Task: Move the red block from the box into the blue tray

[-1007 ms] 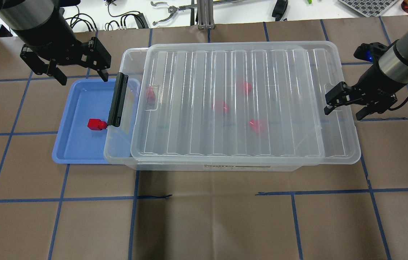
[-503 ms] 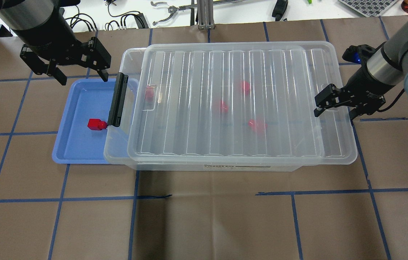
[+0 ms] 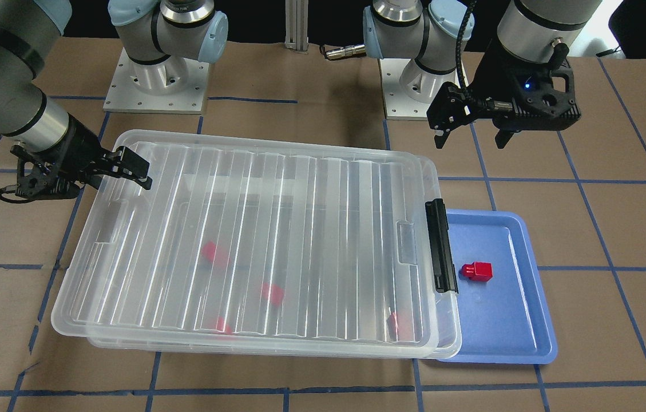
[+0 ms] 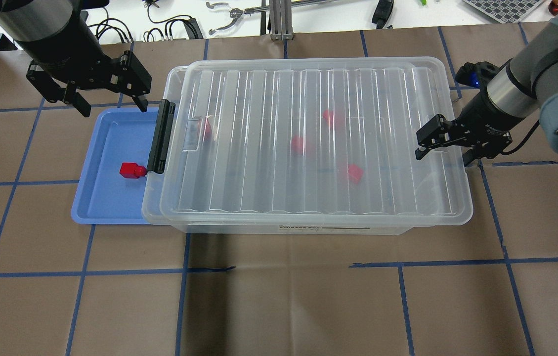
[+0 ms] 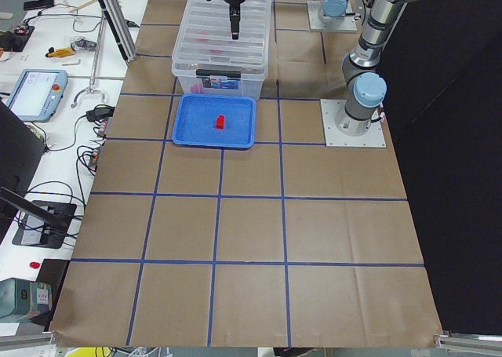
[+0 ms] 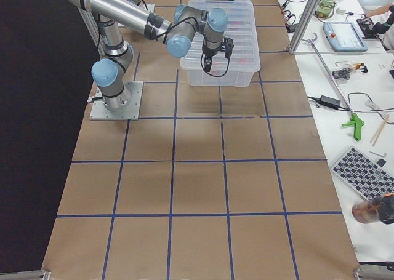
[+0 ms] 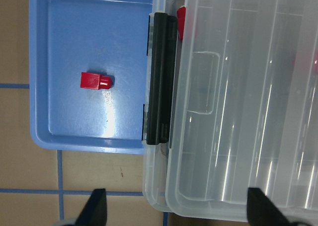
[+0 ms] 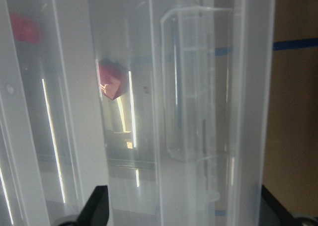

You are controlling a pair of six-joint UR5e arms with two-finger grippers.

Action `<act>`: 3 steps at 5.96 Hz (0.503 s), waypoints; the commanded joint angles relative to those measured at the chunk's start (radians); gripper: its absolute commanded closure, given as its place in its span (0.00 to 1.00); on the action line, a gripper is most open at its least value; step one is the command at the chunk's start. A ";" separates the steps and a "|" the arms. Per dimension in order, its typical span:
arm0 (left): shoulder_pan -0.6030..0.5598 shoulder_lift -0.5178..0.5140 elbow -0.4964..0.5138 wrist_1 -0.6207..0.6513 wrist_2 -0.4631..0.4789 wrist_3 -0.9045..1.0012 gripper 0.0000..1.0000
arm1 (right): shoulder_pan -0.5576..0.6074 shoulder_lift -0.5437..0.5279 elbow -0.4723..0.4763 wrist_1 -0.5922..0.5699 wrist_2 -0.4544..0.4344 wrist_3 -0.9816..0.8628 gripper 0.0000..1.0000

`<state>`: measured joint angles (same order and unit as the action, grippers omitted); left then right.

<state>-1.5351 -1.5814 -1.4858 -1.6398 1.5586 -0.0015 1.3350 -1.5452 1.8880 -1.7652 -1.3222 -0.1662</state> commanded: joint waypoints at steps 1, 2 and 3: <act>0.000 0.000 -0.001 0.000 0.000 0.000 0.02 | 0.029 0.000 -0.001 -0.002 0.001 0.027 0.00; 0.000 -0.002 0.001 0.000 -0.002 0.000 0.02 | 0.027 0.002 -0.010 -0.002 -0.002 0.025 0.00; 0.000 -0.002 0.001 0.000 -0.002 0.000 0.02 | 0.027 0.002 -0.015 -0.005 -0.012 0.010 0.00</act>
<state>-1.5354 -1.5826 -1.4854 -1.6399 1.5574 -0.0015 1.3614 -1.5436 1.8783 -1.7680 -1.3265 -0.1463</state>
